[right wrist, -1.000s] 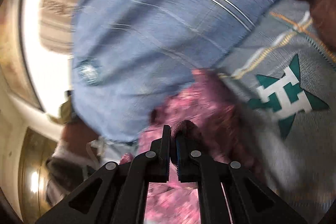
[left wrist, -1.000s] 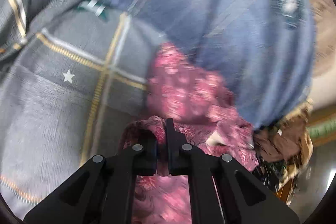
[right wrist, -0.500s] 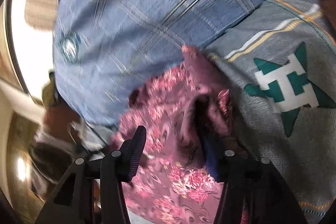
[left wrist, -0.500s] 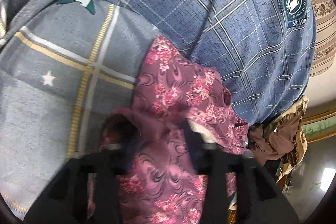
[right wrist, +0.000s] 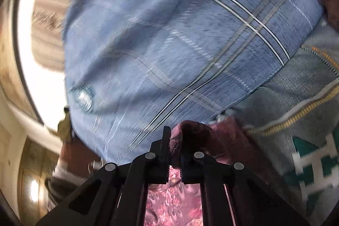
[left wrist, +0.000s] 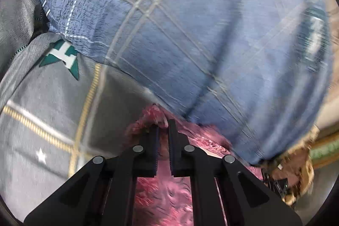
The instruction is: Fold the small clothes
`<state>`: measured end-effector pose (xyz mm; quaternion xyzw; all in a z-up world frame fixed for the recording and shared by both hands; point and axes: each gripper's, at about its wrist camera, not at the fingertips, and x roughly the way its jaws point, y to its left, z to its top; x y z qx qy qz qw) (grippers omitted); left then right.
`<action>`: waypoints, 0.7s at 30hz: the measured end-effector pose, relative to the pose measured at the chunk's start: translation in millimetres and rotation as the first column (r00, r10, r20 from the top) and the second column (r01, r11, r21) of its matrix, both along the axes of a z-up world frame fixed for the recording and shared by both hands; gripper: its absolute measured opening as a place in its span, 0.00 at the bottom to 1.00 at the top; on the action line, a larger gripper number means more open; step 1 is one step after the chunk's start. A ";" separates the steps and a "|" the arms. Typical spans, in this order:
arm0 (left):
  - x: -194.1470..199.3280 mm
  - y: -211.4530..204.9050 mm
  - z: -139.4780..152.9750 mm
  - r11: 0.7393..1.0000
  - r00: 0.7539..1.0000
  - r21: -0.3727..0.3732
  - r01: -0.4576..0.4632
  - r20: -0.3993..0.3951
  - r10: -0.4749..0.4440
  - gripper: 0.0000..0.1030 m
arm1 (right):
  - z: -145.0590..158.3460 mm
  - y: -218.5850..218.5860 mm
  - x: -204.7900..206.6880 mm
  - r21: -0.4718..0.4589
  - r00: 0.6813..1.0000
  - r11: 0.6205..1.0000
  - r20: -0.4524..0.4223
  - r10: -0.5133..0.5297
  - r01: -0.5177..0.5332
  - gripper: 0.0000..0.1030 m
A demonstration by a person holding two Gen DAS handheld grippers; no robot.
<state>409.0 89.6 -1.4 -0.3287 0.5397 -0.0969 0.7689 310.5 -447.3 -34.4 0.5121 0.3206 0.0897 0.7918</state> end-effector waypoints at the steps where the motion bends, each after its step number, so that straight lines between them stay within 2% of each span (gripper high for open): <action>1: 7.0 2.1 -9.6 1.000 0.999 0.009 -0.014 -0.044 0.014 0.07 | -9.9 -2.7 6.4 -0.001 0.999 1.000 -0.038 -0.014 0.014 0.11; 2: 13.2 8.0 -20.1 0.999 0.995 0.013 -0.034 -0.096 0.035 0.07 | -20.4 -6.6 11.2 -0.012 0.995 0.999 -0.095 -0.038 0.037 0.12; 4: 15.2 25.1 -24.0 0.997 0.992 -0.021 -0.069 -0.105 0.066 0.07 | -30.6 -12.8 9.7 -0.019 0.986 0.997 -0.146 -0.075 0.073 0.13; 6: 13.0 40.3 -17.5 0.996 0.995 -0.056 -0.069 -0.071 0.065 0.11 | -22.7 -19.6 -1.3 -0.052 0.990 0.994 -0.096 -0.100 0.095 0.17; 8: 6.8 49.2 -7.3 0.995 0.997 -0.071 -0.064 -0.036 0.061 0.30 | -7.0 -20.8 -12.0 -0.115 0.994 0.989 -0.039 -0.102 0.097 0.25; 9: 2.5 47.9 -0.8 0.997 0.999 -0.067 -0.037 -0.020 0.035 0.35 | 3.0 -18.5 -16.8 -0.138 0.996 0.987 0.001 -0.084 0.083 0.30; 10: -1.3 44.3 3.7 0.998 1.000 -0.060 -0.010 -0.008 0.009 0.43 | 9.7 -15.3 -18.3 -0.152 0.998 0.986 0.027 -0.058 0.061 0.32; 12: -10.8 26.5 10.6 0.997 0.997 -0.034 0.076 0.012 -0.076 0.47 | 18.7 0.6 -13.5 -0.203 0.998 0.978 0.031 0.046 -0.039 0.47; 13: -13.0 17.5 10.7 0.993 0.993 -0.022 0.114 0.010 -0.114 0.50 | 20.5 8.1 -10.8 -0.237 0.996 0.968 0.016 0.086 -0.079 0.49; 16: -19.6 -10.4 1.2 0.979 0.978 0.009 0.206 -0.023 -0.206 0.51 | 18.3 35.1 -0.9 -0.329 0.981 0.924 -0.050 0.189 -0.195 0.49; 18: -21.6 -21.9 -9.6 0.972 0.971 0.031 0.232 -0.058 -0.230 0.51 | 13.5 55.7 9.0 -0.335 0.966 0.906 -0.088 0.243 -0.259 0.49; 21: -20.6 -29.3 -21.9 0.974 0.971 0.025 0.227 -0.088 -0.224 0.51 | 9.7 83.3 23.5 -0.293 0.944 0.897 -0.089 0.319 -0.331 0.49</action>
